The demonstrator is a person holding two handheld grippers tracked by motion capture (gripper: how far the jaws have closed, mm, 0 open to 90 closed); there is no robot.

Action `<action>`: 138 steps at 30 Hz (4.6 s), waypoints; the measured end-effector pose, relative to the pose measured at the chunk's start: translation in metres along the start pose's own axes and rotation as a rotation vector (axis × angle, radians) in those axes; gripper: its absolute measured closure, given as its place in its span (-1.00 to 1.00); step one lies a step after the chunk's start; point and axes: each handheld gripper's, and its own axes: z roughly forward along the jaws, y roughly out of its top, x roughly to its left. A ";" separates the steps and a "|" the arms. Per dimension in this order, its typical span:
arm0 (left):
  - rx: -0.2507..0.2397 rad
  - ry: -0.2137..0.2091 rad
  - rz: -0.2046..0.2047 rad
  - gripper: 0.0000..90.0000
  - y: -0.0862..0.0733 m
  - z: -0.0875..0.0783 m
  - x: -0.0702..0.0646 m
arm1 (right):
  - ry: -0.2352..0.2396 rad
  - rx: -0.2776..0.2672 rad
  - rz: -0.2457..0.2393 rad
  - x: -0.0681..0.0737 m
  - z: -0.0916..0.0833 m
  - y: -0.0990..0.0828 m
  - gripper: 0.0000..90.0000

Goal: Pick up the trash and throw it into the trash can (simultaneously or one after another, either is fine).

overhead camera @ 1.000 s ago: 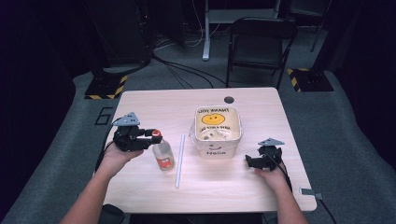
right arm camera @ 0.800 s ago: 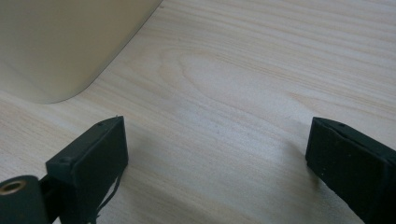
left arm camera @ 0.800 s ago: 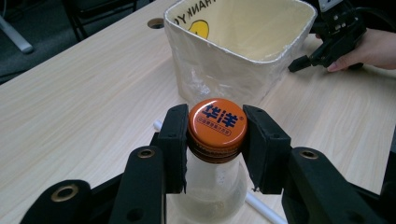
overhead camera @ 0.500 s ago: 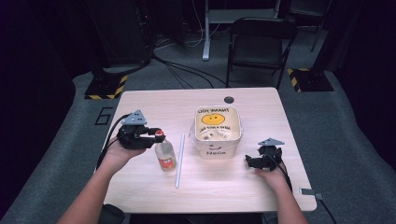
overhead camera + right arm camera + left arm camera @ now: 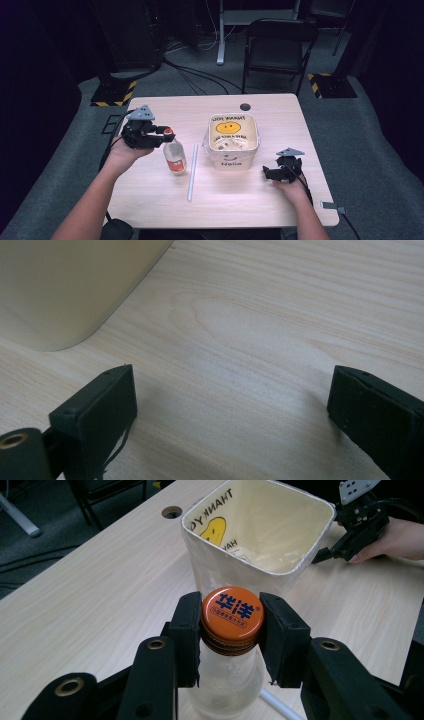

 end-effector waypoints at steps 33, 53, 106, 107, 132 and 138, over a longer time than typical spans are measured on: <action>-0.041 -0.006 -0.004 0.40 0.072 -0.010 0.007 | 0.007 0.000 -0.003 -0.001 0.000 0.000 -0.89; -0.063 0.010 0.007 0.40 0.114 -0.006 0.008 | 0.006 -0.001 -0.003 -0.001 0.001 0.001 -0.89; -0.039 -0.044 0.086 0.40 0.173 0.085 -0.033 | -0.001 0.000 0.008 -0.001 0.002 0.002 -0.89; -0.034 -0.044 0.083 0.40 0.172 0.088 -0.033 | -0.002 0.000 0.008 -0.001 0.002 0.002 -0.89; -0.005 -0.009 0.009 0.40 0.140 0.126 -0.013 | 0.002 0.000 -0.003 -0.002 0.003 0.002 -0.89; 0.005 0.010 0.007 0.40 0.137 0.134 -0.011 | 0.002 -0.001 -0.005 -0.002 0.003 0.002 -0.89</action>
